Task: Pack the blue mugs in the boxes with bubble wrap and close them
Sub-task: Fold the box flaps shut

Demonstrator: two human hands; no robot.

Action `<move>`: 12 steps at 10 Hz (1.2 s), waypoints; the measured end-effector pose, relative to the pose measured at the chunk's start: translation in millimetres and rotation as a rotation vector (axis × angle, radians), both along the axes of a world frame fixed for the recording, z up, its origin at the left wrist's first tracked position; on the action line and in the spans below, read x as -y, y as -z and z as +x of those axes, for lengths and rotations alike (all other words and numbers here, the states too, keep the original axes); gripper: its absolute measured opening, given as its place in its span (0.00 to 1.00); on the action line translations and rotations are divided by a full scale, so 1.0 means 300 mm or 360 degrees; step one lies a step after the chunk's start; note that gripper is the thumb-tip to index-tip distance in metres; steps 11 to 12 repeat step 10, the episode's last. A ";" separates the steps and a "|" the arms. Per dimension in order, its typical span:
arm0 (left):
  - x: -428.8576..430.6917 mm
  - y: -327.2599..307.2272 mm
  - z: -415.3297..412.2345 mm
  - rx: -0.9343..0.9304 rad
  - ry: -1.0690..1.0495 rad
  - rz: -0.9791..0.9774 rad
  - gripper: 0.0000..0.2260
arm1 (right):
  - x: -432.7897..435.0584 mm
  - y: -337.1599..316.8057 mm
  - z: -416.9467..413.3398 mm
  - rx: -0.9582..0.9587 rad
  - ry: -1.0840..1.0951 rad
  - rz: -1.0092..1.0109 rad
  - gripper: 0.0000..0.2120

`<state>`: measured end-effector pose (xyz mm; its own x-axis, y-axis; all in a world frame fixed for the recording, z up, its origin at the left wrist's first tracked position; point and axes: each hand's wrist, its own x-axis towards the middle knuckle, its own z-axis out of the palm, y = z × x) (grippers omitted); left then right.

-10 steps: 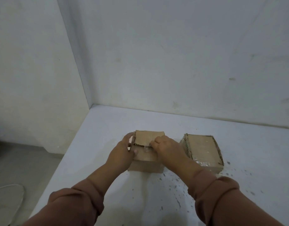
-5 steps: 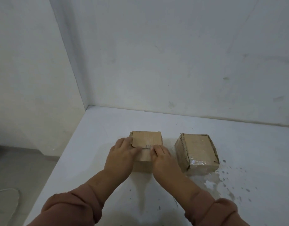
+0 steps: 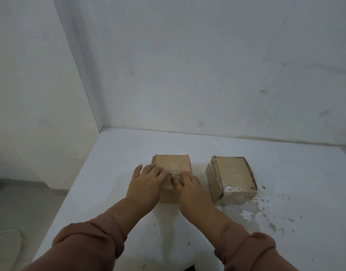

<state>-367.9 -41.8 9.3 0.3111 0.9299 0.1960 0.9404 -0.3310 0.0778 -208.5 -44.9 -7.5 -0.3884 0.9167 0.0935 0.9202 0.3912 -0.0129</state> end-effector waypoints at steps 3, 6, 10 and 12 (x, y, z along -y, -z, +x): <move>0.012 -0.035 0.003 -0.0141 -0.0062 -0.0167 0.20 | 0.010 -0.008 -0.016 -0.0023 0.0066 0.0012 0.24; -0.026 -0.079 0.019 0.0204 -0.0276 -0.0287 0.15 | 0.001 -0.114 0.061 -0.0613 0.0170 -0.0254 0.17; -0.176 -0.612 0.352 0.0604 -0.0115 0.0267 0.16 | -0.012 -0.884 0.405 -0.1559 0.0162 0.0710 0.16; -0.176 -0.612 0.352 0.0604 -0.0115 0.0267 0.16 | -0.012 -0.884 0.405 -0.1559 0.0162 0.0710 0.16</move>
